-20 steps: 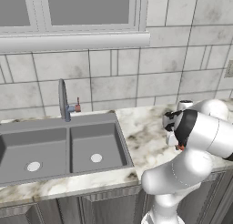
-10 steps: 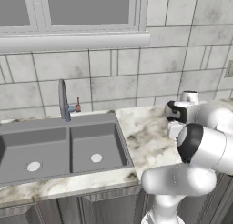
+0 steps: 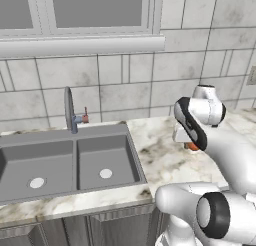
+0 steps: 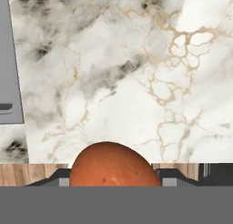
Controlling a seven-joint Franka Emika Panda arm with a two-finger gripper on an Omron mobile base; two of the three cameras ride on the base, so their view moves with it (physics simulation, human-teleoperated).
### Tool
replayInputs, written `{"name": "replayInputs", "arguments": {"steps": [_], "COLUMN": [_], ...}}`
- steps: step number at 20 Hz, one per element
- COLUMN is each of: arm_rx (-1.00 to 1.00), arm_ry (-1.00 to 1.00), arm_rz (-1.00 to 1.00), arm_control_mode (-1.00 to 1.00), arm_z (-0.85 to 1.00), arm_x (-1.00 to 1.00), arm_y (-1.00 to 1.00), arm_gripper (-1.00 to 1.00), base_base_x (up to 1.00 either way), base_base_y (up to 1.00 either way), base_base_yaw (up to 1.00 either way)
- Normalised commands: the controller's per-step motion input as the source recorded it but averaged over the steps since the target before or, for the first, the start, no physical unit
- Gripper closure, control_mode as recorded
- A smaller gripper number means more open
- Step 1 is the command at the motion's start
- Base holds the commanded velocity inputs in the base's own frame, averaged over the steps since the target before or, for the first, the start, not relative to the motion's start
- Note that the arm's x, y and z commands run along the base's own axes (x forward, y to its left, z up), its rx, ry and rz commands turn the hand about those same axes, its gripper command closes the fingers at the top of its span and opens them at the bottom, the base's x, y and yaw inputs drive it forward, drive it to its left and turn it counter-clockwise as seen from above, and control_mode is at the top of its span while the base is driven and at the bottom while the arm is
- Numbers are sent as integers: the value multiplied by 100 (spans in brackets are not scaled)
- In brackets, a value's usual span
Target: Gather the eggs and milk located in the vicinity of the sink area and place them right next to the bowl.
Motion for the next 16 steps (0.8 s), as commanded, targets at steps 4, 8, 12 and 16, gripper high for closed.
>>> {"name": "replayInputs", "arguments": {"steps": [4,8,12,16], "arm_rx": [0,0,-9,-9], "arm_ry": [6,-1,-11,-10], "arm_rz": [-3,-11,-3,0], "arm_control_mode": [-100,-100,-100,-100], "arm_z": [43,2,-4,-4], "arm_x": [-52,-52,-13,0], "arm_y": [86,25,0,0], "arm_gripper": [100,100,100,100], "base_base_x": [0,0,0,0], "base_base_y": [0,0,0,0], "base_base_yaw": [0,0,0,0]}}
